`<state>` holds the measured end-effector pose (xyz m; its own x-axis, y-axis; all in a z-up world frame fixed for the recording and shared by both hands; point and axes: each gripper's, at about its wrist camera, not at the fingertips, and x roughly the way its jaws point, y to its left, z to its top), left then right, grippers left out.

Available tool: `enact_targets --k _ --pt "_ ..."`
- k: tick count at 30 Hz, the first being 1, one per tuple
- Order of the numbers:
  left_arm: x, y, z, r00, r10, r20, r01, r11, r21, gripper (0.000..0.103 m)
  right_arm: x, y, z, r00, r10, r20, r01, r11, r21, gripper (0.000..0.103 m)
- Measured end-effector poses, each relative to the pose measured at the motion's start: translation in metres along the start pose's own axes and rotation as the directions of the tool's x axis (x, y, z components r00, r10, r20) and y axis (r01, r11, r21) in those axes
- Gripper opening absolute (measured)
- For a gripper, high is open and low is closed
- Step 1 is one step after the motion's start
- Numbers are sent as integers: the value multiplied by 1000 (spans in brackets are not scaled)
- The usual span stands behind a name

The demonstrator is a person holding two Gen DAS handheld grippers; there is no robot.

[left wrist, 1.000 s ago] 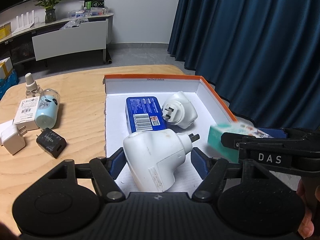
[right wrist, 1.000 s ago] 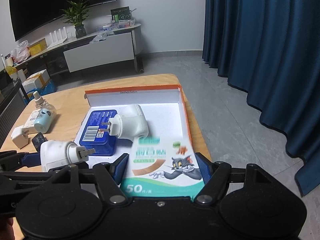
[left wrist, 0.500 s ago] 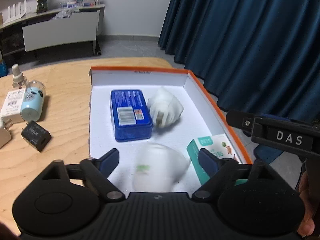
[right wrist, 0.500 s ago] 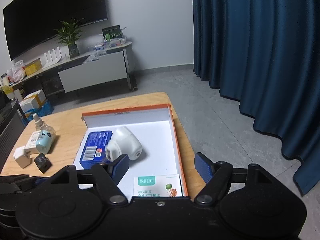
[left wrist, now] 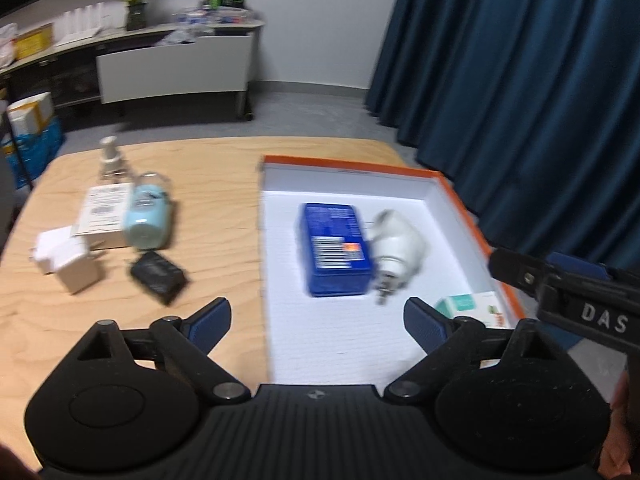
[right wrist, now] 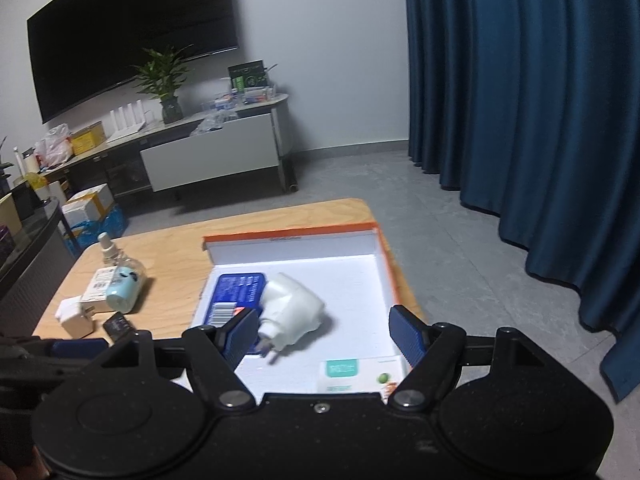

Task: Organize rigid objects
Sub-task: 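Withdraw both grippers from the box toward the items on the table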

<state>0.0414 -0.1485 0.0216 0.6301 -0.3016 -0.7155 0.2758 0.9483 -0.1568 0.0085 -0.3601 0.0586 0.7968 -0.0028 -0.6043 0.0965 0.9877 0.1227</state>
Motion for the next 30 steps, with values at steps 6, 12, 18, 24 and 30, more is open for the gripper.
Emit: enact_targets --k 6,12,18,24,30 --pt "-10 27 0 997 74 7 -74 997 -31 97 6 24 -1 998 52 -18 -52 998 -28 87" --pt "-18 48 -1 994 105 18 -104 992 -67 98 13 45 -4 994 99 -42 -101 994 -50 87" --pt "-24 66 -3 991 134 23 -131 987 -98 98 19 65 -8 989 132 -70 -137 988 -75 87" --pt "-26 81 -8 988 152 20 -149 982 -117 98 23 80 -12 983 159 -91 -168 981 -95 87" --pt "-29 102 -15 985 172 11 -169 975 -147 98 28 95 -17 976 185 -116 -198 974 -114 87"
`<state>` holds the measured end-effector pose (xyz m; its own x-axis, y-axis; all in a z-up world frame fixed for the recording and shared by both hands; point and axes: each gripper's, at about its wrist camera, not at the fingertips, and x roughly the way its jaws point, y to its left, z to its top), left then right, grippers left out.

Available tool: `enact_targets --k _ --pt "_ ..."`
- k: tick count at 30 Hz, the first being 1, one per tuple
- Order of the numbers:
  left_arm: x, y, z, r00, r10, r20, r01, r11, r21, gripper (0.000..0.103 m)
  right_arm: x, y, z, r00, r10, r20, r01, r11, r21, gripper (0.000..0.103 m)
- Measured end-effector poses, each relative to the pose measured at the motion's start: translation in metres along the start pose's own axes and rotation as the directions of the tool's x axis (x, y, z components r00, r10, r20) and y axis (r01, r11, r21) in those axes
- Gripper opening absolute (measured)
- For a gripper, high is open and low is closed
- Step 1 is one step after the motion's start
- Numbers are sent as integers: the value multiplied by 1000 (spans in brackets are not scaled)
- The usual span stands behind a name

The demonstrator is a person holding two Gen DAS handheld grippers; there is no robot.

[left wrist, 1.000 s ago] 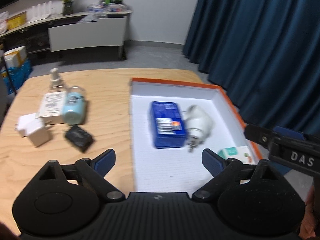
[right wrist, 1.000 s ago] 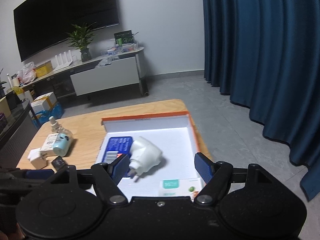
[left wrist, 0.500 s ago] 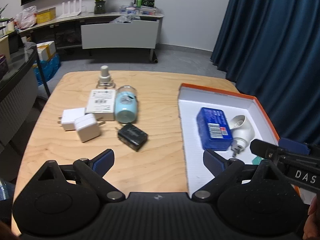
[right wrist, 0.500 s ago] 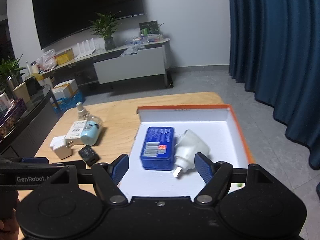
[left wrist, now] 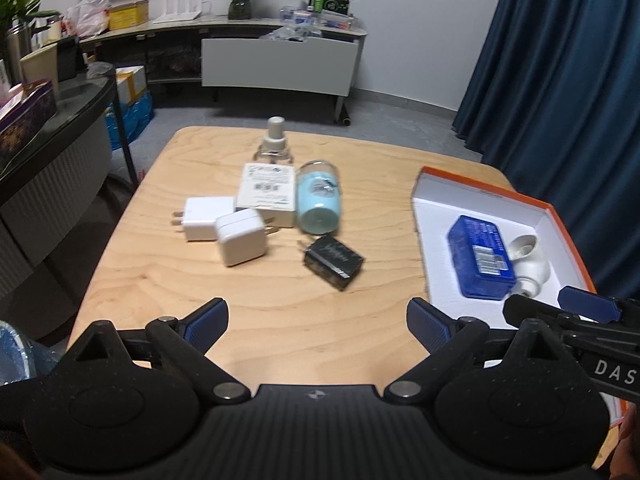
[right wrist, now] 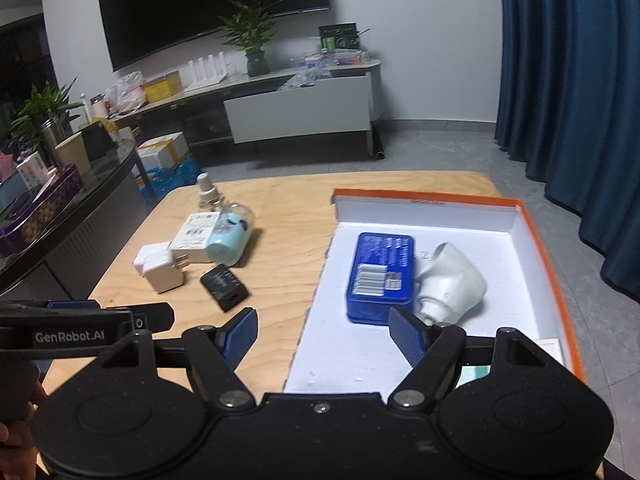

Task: Organize rigid objects
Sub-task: 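Withdraw both grippers from the box toward the items on the table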

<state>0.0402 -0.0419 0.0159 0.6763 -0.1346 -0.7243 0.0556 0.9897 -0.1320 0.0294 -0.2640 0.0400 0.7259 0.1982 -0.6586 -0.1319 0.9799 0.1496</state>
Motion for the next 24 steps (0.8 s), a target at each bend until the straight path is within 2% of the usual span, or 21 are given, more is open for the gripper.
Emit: enact_targets --k 12,24 --pt "6 36 -4 999 41 -10 -42 997 -66 98 17 26 -3 998 52 -38 -54 997 -47 87" --pt "30 52 3 995 97 -7 -97 985 -146 99 36 37 -7 995 74 -69 -78 995 -59 87"
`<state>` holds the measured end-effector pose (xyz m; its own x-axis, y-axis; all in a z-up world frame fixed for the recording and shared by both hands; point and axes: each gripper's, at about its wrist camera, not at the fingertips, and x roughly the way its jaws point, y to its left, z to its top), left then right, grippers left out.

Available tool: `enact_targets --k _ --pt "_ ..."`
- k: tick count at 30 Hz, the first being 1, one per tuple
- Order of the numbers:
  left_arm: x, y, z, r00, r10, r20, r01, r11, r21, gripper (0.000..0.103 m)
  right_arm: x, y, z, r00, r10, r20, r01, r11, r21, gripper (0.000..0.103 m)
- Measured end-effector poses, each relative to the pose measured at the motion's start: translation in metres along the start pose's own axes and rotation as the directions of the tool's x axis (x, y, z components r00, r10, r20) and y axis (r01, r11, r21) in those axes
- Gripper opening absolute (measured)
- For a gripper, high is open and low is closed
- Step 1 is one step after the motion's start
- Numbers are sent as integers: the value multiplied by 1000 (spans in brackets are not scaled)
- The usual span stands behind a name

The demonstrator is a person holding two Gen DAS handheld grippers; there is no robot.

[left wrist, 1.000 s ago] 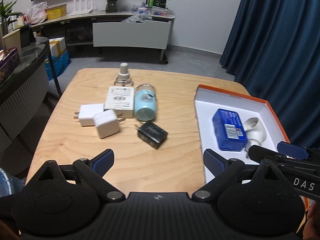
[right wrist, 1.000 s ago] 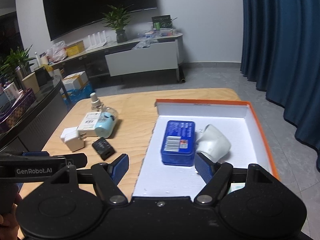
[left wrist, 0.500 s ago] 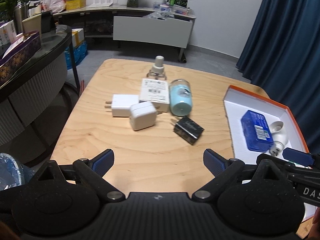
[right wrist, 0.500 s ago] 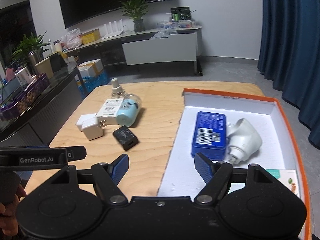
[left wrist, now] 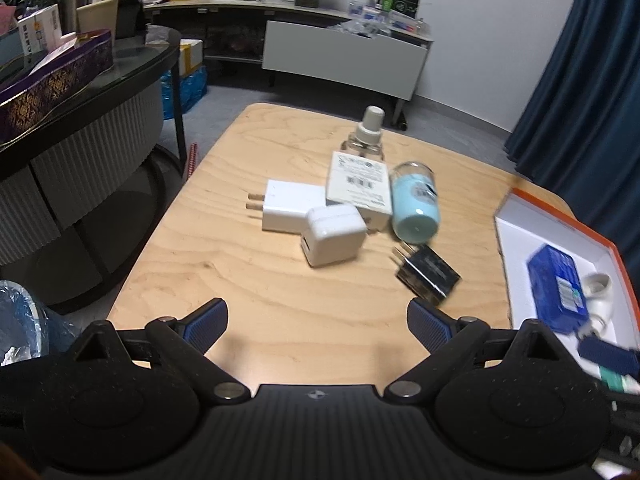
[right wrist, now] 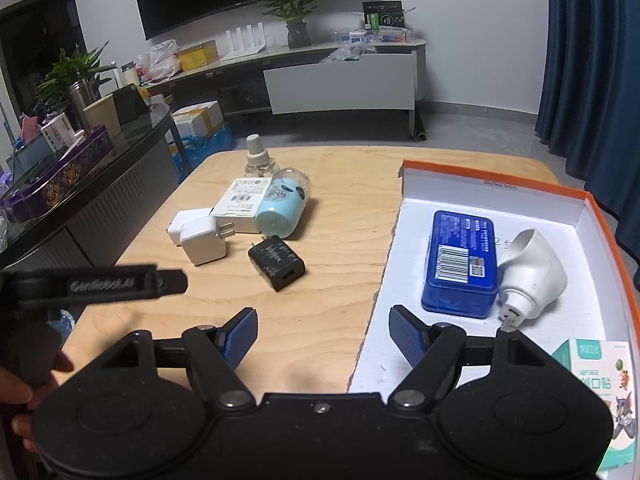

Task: Organize rigid objects
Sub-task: 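Withdraw both grippers from the box toward the items on the table, then grasp the white cube charger with the left gripper while the right gripper grasps the black charger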

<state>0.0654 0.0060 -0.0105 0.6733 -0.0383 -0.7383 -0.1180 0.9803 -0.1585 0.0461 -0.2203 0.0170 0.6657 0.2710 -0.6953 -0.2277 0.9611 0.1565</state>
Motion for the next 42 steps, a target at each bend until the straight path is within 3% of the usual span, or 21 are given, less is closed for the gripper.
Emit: enact_targets --k 15,18,20,24,33,42 --pt "62 -13 20 994 100 38 -98 994 -48 97 30 -2 4 999 27 -29 -27 1000 7 87" --pt "65 -15 20 991 110 82 -108 994 -27 93 35 -3 4 999 32 -35 -32 999 9 87" --pt "65 -17 20 989 104 108 -106 994 7 82 39 -3 5 999 36 -38 -36 999 9 87" --pt "60 -15 17 989 60 136 -70 995 71 46 47 -3 6 998 45 -43 -45 999 6 87" --pt "43 -2 3 992 -18 128 5 995 100 45 70 12 22 996 82 -46 -85 995 -55 87" --pt "27 15 5 991 -29 133 18 996 89 45 117 25 37 991 85 -99 -96 989 -110 84"
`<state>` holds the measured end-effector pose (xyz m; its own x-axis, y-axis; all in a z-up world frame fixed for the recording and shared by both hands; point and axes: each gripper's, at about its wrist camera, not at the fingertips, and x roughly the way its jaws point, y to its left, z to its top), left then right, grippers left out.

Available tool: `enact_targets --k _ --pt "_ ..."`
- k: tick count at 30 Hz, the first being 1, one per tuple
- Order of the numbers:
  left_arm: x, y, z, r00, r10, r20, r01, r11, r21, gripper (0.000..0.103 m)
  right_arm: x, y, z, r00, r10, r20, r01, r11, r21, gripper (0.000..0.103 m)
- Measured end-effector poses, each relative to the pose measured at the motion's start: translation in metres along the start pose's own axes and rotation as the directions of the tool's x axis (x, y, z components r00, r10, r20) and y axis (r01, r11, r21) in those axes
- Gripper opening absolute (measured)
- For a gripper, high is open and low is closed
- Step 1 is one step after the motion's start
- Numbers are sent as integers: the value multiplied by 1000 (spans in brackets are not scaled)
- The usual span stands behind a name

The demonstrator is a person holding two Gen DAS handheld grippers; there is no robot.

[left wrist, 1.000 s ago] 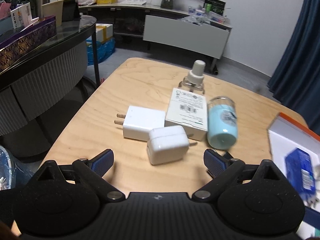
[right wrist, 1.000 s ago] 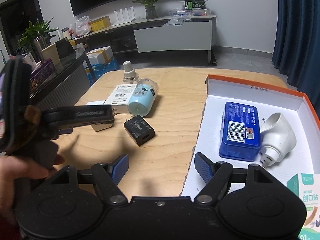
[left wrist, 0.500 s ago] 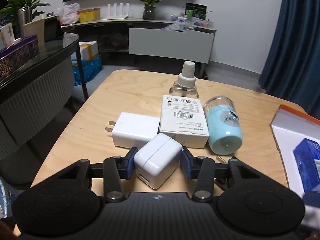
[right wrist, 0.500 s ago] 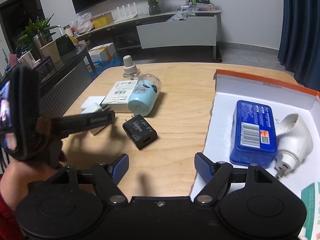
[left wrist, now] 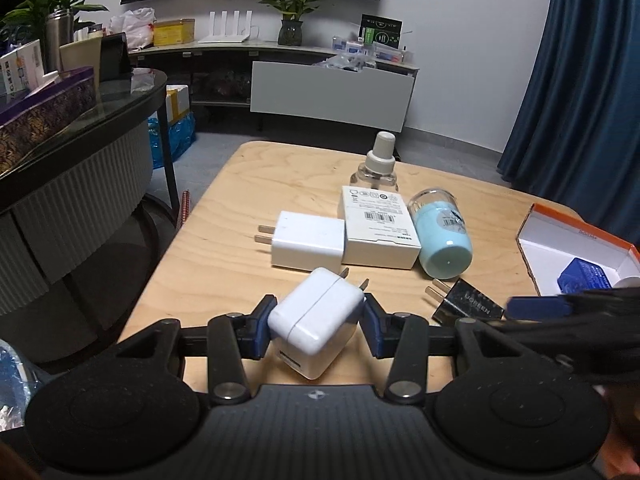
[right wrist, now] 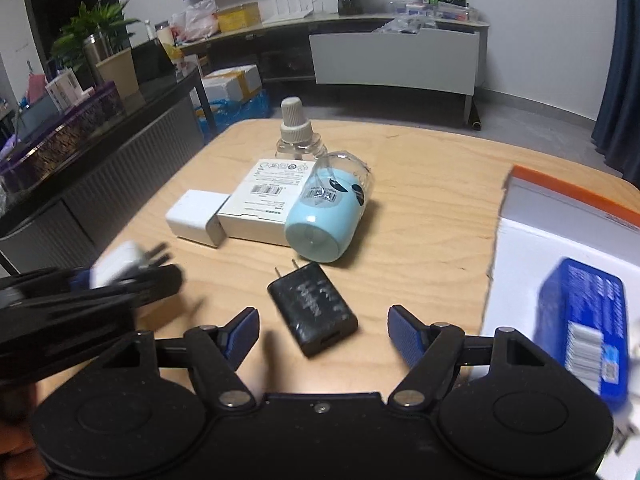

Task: Organize rigid objects
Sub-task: 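Grasp the white cube charger with the left gripper while the right gripper grasps the black charger, then carry the white cube charger and black charger with both grippers to the orange-rimmed box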

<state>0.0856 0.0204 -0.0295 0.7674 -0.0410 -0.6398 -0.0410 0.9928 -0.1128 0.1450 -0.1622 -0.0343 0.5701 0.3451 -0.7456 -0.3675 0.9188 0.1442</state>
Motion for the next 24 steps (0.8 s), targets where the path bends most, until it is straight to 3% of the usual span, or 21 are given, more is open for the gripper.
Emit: enact_targets --k 3,5,11,24 --pt "-1 3 -2 1000 1 -4 -1 1000 -9 45 7 4 6 1000 -12 16 12 999 -37 74" --pt "-1 3 -2 1000 7 -6 -7 1000 -13 45 6 9 7 999 -27 21 28 998 -63 44" --pt "-11 3 -3 1000 -4 5 4 1000 -25 45 -10 8 -5 999 -30 35 31 999 -33 44" --pt "-54 -15 -10 998 -41 38 42 999 -11 45 -91 23 -31 991 -35 126 36 999 2 44"
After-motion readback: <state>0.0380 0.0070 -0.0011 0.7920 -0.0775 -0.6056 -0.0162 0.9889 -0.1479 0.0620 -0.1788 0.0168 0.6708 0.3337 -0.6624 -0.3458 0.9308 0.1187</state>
